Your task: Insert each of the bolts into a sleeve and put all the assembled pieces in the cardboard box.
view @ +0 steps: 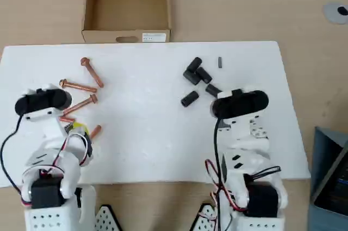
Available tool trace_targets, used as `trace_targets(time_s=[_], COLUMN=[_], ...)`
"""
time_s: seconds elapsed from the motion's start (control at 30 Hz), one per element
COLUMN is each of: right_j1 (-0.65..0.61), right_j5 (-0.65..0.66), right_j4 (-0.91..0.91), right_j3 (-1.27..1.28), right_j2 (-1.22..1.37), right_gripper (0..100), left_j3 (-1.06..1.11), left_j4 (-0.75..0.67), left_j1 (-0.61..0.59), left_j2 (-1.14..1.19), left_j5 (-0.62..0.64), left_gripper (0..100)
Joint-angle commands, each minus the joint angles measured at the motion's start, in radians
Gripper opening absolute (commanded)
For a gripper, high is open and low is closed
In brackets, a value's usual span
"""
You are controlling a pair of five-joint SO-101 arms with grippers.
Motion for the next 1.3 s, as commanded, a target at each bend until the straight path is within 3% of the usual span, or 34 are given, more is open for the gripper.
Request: trace_targets(time_s=[0.0,0.4,0.6,0.73,0.93,1.27], right_j1=[0.015,0.018,0.018,0.016,0.012,0.012], right_j5=[-0.011,0.000,0.135,0.227,0.348,0.479], right_j4=[0.003,0.140,0.250,0.328,0.338,0.338], right_j3=[-0.189,-0.765,-1.007,-1.165,-1.356,-1.417], right_j2=[0.168,0.862,1.181,1.362,1.580,1.830], right_gripper=[1.0,1.2,1.2,1.2,1.2,1.3], left_j3=[-0.161,-0.374,-0.451,-0.569,-0.764,-0.927], left_j4=[0.006,0.008,0.035,0.074,0.127,0.190], left_j1=[0.011,0.009,0.000,-0.095,-0.207,-0.235], left_j2=[0.130,0.526,0.754,0.921,1.185,1.402], left_j5=[0.003,-0.003,-0.063,-0.089,-0.192,-0.206], left_gripper=[1,1,5,12,12,12])
